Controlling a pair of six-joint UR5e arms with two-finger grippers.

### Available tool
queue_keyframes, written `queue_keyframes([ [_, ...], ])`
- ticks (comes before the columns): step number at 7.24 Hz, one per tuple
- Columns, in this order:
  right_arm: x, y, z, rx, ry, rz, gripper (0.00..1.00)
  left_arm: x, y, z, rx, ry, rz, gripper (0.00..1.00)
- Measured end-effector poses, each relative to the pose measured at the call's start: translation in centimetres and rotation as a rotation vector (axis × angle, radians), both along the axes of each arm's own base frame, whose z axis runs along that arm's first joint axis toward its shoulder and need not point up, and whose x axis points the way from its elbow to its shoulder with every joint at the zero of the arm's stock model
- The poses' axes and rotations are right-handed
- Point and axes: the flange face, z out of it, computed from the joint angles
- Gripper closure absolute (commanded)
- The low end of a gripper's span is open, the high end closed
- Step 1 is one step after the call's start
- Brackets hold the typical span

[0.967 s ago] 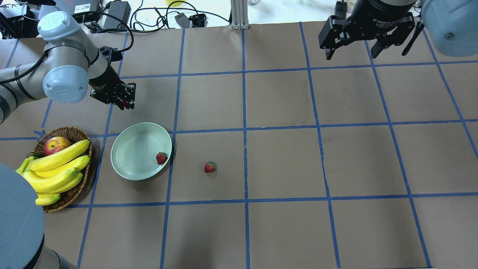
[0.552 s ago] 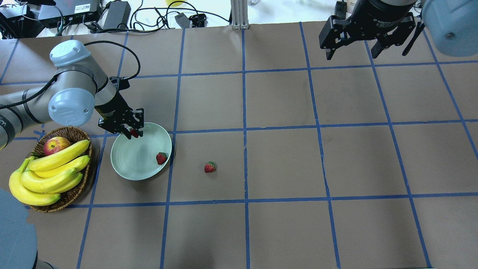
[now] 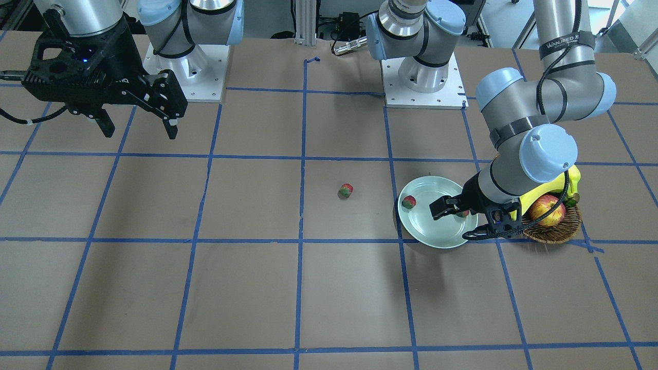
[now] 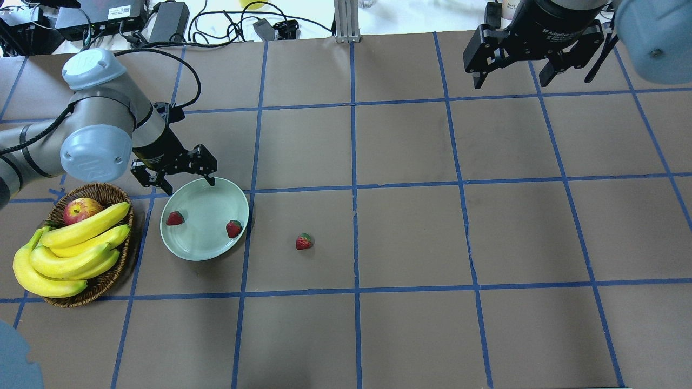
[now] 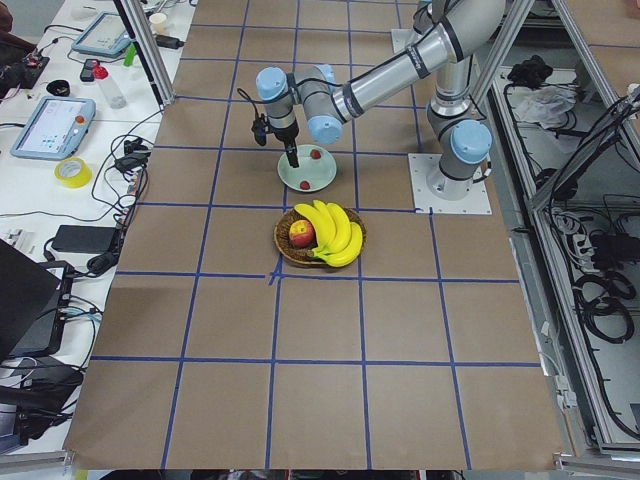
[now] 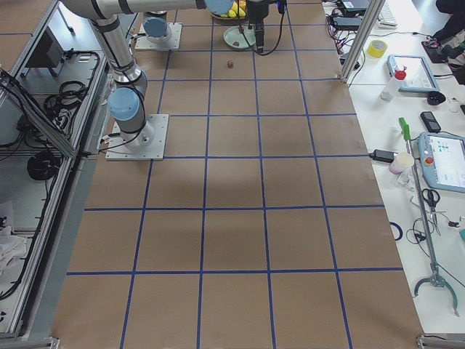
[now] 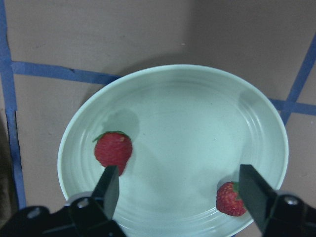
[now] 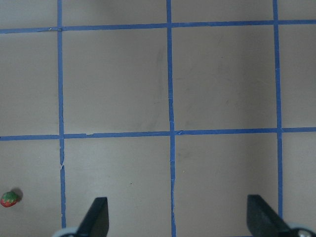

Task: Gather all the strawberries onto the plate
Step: 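Reach the left gripper to the last strawberry beside the plate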

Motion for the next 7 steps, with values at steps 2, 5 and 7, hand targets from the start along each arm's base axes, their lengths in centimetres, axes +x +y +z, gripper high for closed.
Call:
queue_keyframes([
  [2, 0.0, 0.0, 0.0, 0.001, 0.000, 0.001, 0.00, -6.3, -0.1, 3.1, -0.046, -0.016, 0.010, 0.00],
  [5, 0.0, 0.0, 0.0, 0.000, 0.000, 0.001, 0.00, -17.4, 2.7, 3.6, -0.047, -0.033, 0.050, 0.00],
  [7, 0.0, 0.0, 0.0, -0.001, -0.001, 0.002, 0.00, -22.6, 5.1, 2.7, -0.038, -0.030, -0.117, 0.00],
])
